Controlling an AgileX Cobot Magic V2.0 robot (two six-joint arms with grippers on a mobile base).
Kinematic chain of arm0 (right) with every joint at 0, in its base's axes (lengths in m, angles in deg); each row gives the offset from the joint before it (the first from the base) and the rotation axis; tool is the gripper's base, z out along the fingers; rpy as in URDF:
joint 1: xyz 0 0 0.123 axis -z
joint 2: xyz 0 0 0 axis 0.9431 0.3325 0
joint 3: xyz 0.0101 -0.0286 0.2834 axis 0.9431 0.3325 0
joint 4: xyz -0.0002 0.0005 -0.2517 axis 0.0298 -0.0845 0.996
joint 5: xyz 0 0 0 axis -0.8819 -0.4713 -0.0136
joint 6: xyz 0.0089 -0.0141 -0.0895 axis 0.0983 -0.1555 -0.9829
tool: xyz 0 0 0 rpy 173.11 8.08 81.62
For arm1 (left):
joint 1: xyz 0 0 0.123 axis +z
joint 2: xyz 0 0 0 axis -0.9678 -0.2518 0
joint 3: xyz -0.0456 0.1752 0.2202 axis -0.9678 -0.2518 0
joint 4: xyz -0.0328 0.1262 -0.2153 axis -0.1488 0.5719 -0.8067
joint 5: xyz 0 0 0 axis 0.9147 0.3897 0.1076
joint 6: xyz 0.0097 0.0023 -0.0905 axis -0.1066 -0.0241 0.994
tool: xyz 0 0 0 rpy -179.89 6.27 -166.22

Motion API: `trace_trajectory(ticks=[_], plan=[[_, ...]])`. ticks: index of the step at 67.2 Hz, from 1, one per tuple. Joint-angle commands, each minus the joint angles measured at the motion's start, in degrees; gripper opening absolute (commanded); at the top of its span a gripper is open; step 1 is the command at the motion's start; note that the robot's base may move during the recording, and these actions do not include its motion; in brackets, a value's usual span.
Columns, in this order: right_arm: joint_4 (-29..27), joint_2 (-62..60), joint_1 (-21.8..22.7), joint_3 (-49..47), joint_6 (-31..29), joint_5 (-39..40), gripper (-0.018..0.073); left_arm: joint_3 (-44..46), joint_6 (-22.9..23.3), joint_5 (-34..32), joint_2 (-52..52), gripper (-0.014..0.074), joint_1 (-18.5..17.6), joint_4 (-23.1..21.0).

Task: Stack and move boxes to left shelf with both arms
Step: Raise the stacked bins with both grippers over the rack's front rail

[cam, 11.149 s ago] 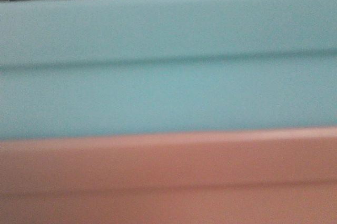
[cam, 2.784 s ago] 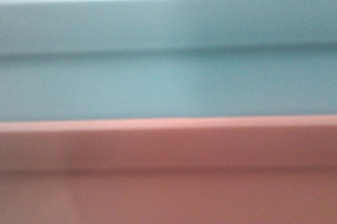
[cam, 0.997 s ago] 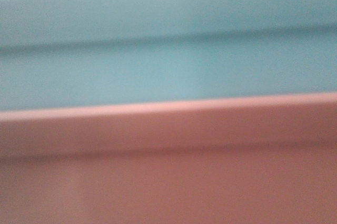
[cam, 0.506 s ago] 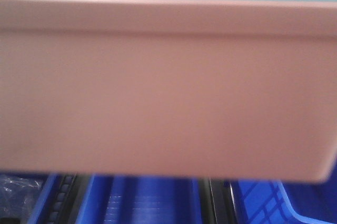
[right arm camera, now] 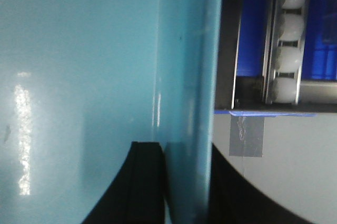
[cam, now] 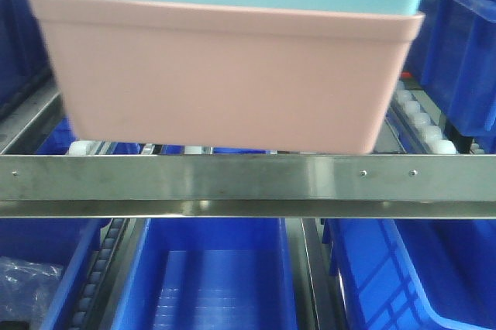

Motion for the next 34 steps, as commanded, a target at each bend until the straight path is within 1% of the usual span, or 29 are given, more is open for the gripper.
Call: trace_trajectory(ticks=[1, 5, 7, 12, 15, 26, 34], plan=[[2.0, -0.7, 1.1, -5.1, -1.6, 4.1, 0.0057, 5.6, -0.4, -6.3, 0.0, -0.0003, 2.5, 0.0], [2.0, 0.6, 1.8, -6.0, -2.2, 5.3, 0.0057, 7.5, -1.0, -7.7, -1.7, -0.0003, 4.8, -2.6], [2.0, 1.2, 2.1, -6.6, -2.4, 6.2, 0.0057, 8.1, -1.9, -8.4, -2.2, -0.0003, 5.5, -3.6], [2.0, 2.4, 2.9, -7.5, -3.0, 8.3, 0.0057, 9.5, -5.0, -10.7, -3.6, -0.0003, 7.8, -8.1], [2.0, 3.0, 3.3, -8.1, -3.5, 9.6, 0.0057, 10.1, -6.1, -12.0, -4.1, -0.0003, 8.8, -9.8], [2.0, 5.6, 5.0, -9.8, -4.1, 16.5, 0.0057, 10.1, -6.3, -16.9, -6.0, -0.0003, 11.3, -10.6], [2.2, 7.5, 6.3, -10.6, -4.5, 19.5, 0.0057, 10.1, -6.3, -20.8, -7.1, -0.0003, 11.7, -10.7]])
